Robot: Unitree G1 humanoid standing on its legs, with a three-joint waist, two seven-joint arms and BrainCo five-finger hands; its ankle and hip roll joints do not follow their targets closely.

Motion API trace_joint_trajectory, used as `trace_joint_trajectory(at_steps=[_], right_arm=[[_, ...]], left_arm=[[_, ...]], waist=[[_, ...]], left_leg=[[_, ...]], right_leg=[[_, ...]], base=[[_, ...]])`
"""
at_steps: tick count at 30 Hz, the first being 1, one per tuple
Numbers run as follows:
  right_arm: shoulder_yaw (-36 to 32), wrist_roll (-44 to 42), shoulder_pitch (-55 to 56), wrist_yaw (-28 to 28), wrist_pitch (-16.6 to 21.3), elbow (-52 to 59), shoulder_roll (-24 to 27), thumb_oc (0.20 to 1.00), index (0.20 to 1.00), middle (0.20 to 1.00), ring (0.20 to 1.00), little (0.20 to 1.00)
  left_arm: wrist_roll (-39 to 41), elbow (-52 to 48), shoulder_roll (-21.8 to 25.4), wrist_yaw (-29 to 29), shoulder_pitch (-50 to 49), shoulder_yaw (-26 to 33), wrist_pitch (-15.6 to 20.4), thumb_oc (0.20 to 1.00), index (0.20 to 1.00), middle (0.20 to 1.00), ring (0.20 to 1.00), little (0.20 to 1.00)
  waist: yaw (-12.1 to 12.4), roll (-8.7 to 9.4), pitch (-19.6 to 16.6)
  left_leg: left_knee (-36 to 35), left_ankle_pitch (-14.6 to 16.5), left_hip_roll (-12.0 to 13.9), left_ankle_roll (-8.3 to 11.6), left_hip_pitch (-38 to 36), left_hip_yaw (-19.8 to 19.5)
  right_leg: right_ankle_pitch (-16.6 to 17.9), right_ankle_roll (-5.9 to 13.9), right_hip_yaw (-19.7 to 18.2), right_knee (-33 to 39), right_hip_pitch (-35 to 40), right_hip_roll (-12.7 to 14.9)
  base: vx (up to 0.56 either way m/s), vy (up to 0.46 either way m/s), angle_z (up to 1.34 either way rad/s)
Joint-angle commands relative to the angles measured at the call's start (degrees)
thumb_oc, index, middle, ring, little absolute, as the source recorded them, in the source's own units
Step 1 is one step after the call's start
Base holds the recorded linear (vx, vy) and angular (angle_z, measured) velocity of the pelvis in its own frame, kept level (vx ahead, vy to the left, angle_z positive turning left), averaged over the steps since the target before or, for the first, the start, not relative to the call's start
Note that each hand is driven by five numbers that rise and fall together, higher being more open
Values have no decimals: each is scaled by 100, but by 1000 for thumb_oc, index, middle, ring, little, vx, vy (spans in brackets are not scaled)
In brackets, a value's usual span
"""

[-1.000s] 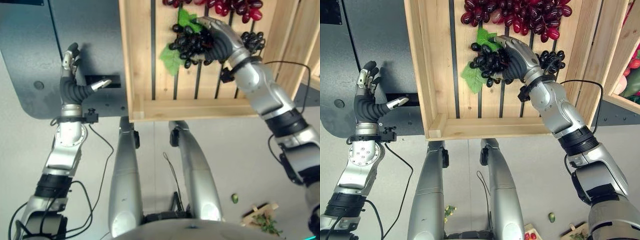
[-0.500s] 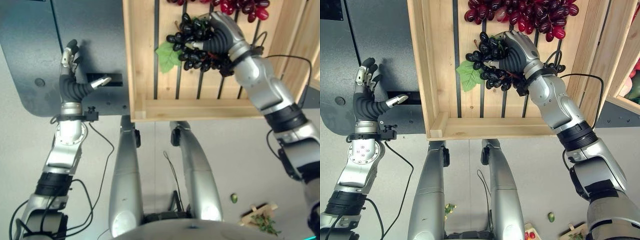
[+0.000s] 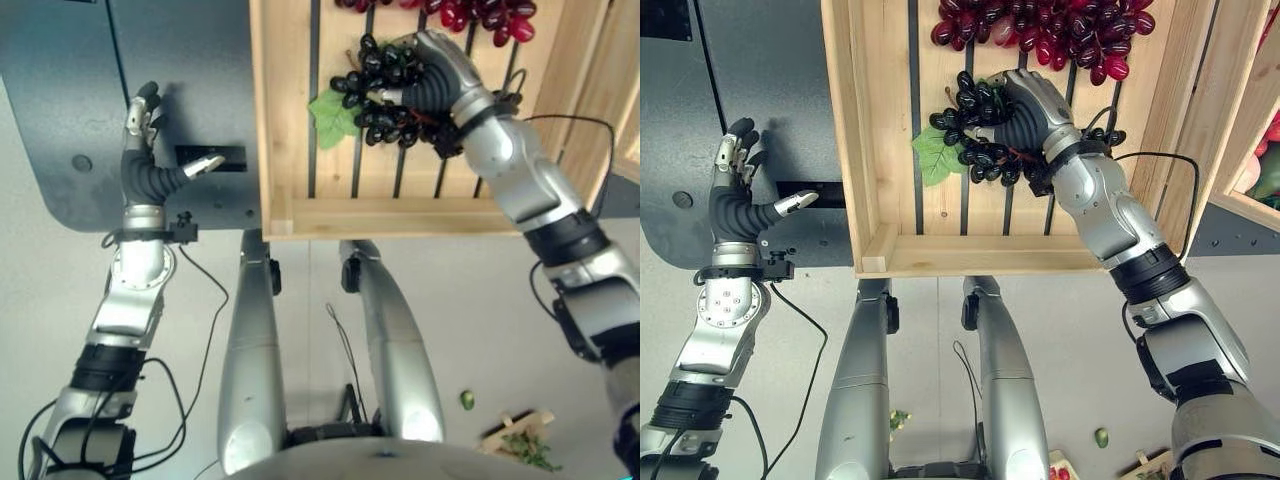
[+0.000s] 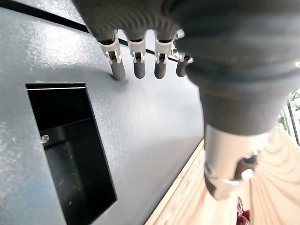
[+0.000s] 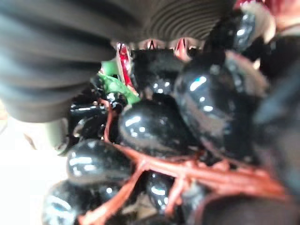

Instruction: Pick up the fruits from the basket on one side to the basket on the other side

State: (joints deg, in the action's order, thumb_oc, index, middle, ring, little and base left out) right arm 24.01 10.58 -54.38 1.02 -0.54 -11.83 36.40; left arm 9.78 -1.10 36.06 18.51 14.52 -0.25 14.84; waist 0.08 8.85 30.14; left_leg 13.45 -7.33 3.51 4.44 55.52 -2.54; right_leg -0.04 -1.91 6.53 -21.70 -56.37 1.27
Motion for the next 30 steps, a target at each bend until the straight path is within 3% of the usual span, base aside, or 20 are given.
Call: trace_joint_trajectory(at_steps=[1, 3, 10, 15, 22, 30], right_arm=[[282, -1746, 305, -353, 354, 221, -157, 200, 200, 200, 200, 200], [354, -2804, 404, -554, 463, 358, -29, 200, 200, 200, 200, 200], [479, -4969, 943, -1061, 659, 923, 386, 200, 200, 200, 200, 200], [569, -5670, 1346, -1380, 566, 1003, 397, 200, 200, 200, 200, 200], [322, -6568, 1929, -1587, 576, 876, -39, 200, 200, 200, 200, 200], [15, -7025, 2092, -1582, 624, 847, -494, 200, 200, 200, 200, 200]], left_arm=[[84, -220, 72, -117, -75, -25, 127, 1000, 1000, 1000, 1000, 1000], [147, -236, 127, -207, -112, -23, 160, 1000, 1000, 1000, 1000, 1000], [283, -318, 282, -398, -314, 44, 278, 1000, 1000, 1000, 1000, 1000], [444, -136, 304, -552, -463, 55, 326, 1000, 1000, 1000, 1000, 1000], [495, 162, 106, -723, -477, -60, 333, 1000, 1000, 1000, 1000, 1000], [381, 301, -91, -794, -508, -107, 271, 1000, 1000, 1000, 1000, 1000]], waist=[[-138, -74, -35], [-108, -67, -35], [53, -163, -35], [185, -269, -35], [302, -447, -35], [336, -508, -35]], left_leg=[[236, 483, 173, 120, -216, -113], [197, 457, 172, 157, -328, -103], [260, 468, 135, 247, -815, -109], [187, 497, 84, 255, -1453, -134], [-346, 315, 31, 286, -2383, -201], [-479, 283, 41, 250, -2847, -230]], right_leg=[[-6, 817, -100, 336, 299, 403], [2, 817, -65, 339, 393, 409], [-126, 836, 72, 94, 910, 525], [-236, 850, 182, 42, 1592, 615], [-232, 917, 379, 291, 2496, 734], [-219, 938, 420, 404, 2946, 775]], base=[[-11, -18, 5], [-23, -27, 8], [-19, -32, 11], [-1, -34, 14], [8, -20, 19], [6, 11, 14]])
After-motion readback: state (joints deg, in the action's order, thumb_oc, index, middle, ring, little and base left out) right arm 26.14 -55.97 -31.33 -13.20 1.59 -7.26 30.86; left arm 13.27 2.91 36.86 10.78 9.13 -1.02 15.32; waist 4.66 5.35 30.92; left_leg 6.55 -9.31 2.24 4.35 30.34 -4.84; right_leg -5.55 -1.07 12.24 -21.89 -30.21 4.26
